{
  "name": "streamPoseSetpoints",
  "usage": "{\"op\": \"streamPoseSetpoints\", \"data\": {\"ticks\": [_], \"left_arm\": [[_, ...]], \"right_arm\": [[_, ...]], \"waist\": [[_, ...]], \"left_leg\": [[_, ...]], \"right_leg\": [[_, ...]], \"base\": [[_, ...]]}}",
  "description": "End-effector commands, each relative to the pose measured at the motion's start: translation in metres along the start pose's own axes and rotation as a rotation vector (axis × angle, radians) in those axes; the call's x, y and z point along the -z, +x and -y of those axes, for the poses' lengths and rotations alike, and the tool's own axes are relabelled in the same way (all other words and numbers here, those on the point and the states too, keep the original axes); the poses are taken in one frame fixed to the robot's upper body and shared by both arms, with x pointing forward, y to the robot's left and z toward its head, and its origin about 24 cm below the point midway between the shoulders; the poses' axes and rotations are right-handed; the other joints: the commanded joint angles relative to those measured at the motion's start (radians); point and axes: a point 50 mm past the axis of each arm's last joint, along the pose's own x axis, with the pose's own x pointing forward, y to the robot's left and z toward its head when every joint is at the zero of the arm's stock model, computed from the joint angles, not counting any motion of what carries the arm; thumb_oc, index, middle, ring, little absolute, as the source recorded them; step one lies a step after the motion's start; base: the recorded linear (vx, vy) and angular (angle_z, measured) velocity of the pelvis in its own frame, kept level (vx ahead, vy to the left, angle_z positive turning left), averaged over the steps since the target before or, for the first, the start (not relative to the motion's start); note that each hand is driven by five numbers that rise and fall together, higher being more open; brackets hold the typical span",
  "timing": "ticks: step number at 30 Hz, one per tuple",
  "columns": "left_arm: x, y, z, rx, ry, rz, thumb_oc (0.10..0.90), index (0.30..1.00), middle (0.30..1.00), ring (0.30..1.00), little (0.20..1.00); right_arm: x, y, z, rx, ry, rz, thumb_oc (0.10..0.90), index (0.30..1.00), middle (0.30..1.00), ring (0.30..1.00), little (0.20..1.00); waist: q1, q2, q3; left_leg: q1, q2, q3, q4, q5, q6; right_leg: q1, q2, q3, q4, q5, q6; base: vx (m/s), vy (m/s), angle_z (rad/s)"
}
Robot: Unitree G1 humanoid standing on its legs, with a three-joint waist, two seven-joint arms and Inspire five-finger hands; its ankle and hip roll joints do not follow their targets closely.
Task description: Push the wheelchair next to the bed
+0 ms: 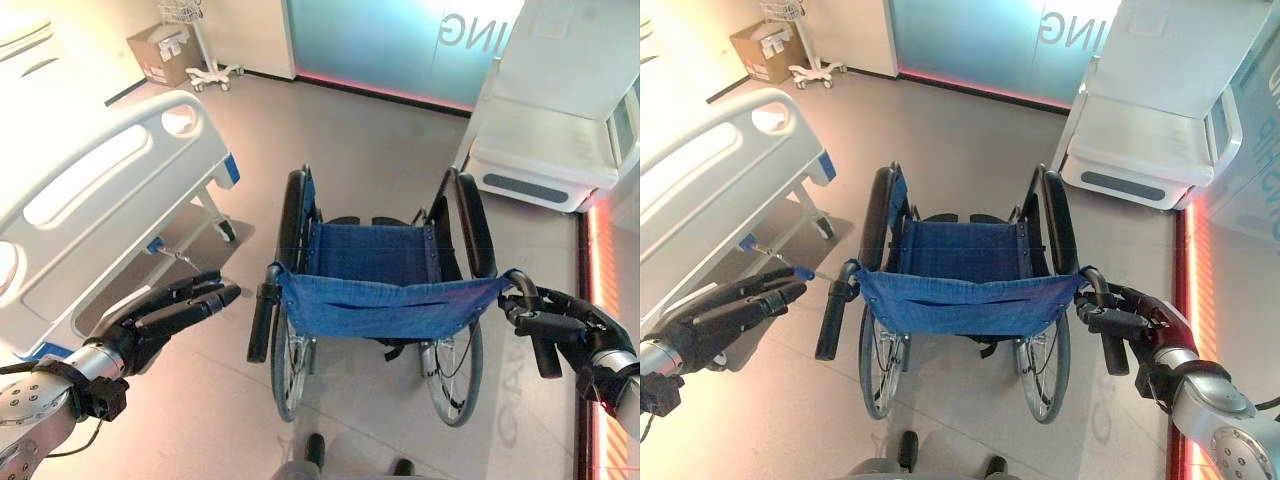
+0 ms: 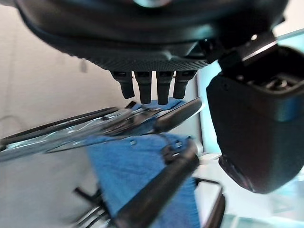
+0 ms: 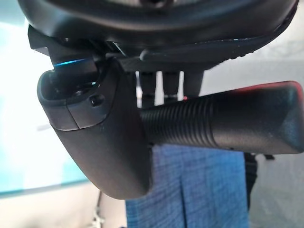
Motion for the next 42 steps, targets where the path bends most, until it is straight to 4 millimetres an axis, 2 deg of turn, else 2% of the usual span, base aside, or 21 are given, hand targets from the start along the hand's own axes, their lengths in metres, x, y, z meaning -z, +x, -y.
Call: {"op": "streamPoseSetpoints", "data": {"ticks": [1,7,18,25,29,33,35,42], "left_arm": [[-0.036,-0.002,-0.006,0.076,0.079,0.087,0.800,0.900,0.900,0.900,0.900],[-0.029,-0.001,0.003,0.193,0.046,-0.027,0.800,0.900,0.900,0.900,0.900],[-0.032,0.003,0.024,0.268,-0.244,0.044,0.800,0.900,0.900,0.900,0.900],[-0.026,0.007,0.041,0.346,-0.393,0.045,0.800,0.900,0.900,0.900,0.900],[-0.021,0.009,0.053,0.446,-0.398,-0.017,0.800,0.900,0.900,0.900,0.900],[-0.015,0.008,0.056,0.520,-0.250,-0.072,0.800,0.900,0.900,0.900,0.900],[-0.016,0.006,0.054,0.522,-0.206,-0.070,0.800,0.900,0.900,0.900,0.900],[-0.029,0.007,0.054,0.549,-0.233,-0.012,0.800,0.900,0.900,0.900,0.900]], "right_arm": [[-0.045,0.000,-0.013,-0.089,-0.009,0.171,0.400,0.300,0.300,0.300,0.300],[-0.046,-0.001,-0.015,-0.101,-0.008,0.176,0.400,0.300,0.300,0.300,0.300],[-0.043,0.000,-0.020,-0.123,0.007,0.171,0.400,0.300,0.300,0.300,0.300],[-0.039,-0.001,-0.021,-0.128,0.016,0.164,0.400,0.300,0.300,0.300,0.300],[-0.040,0.002,-0.024,-0.130,0.016,0.159,0.400,0.300,0.300,0.300,0.300],[-0.042,0.002,-0.025,-0.129,0.014,0.159,0.400,0.300,0.300,0.300,0.300],[-0.043,0.001,-0.024,-0.131,0.011,0.159,0.400,0.300,0.300,0.300,0.300],[-0.039,0.005,-0.025,-0.141,0.012,0.143,0.400,0.300,0.300,0.300,0.300]], "waist": [[-0.015,-0.002,-0.010],[-0.024,0.007,-0.012],[-0.021,0.011,-0.008],[-0.019,0.006,-0.014],[-0.021,0.006,-0.017],[-0.027,0.010,-0.020],[-0.031,0.013,-0.018],[-0.039,0.015,-0.024]], "left_leg": [[0.039,0.027,0.093,0.004,-0.017,-0.043],[0.044,0.027,0.103,0.004,-0.017,-0.042],[0.044,0.026,0.101,0.004,-0.019,-0.041],[0.047,0.023,0.093,0.004,-0.022,-0.039],[0.050,0.021,0.094,0.004,-0.025,-0.038],[0.051,0.020,0.098,0.004,-0.026,-0.035],[0.052,0.020,0.101,0.004,-0.026,-0.035],[0.059,0.020,0.107,0.004,-0.034,-0.033]], "right_leg": [[-0.012,0.008,0.011,0.001,0.052,0.010],[-0.012,0.005,0.017,0.001,0.055,0.013],[-0.010,-0.003,0.006,0.001,0.057,0.017],[-0.007,-0.006,0.003,0.001,0.057,0.020],[-0.004,-0.006,0.004,0.001,0.058,0.021],[-0.007,-0.005,0.010,0.001,0.059,0.022],[-0.008,-0.005,0.016,0.001,0.061,0.023],[-0.005,-0.006,0.024,0.001,0.059,0.025]], "base": [[0.00,0.000,0.00],[0.00,0.000,0.00],[0.00,0.000,0.00],[0.00,0.000,0.00],[0.00,0.000,0.00],[0.00,0.003,0.04],[0.00,0.000,0.00],[0.00,0.000,0.00]]}}
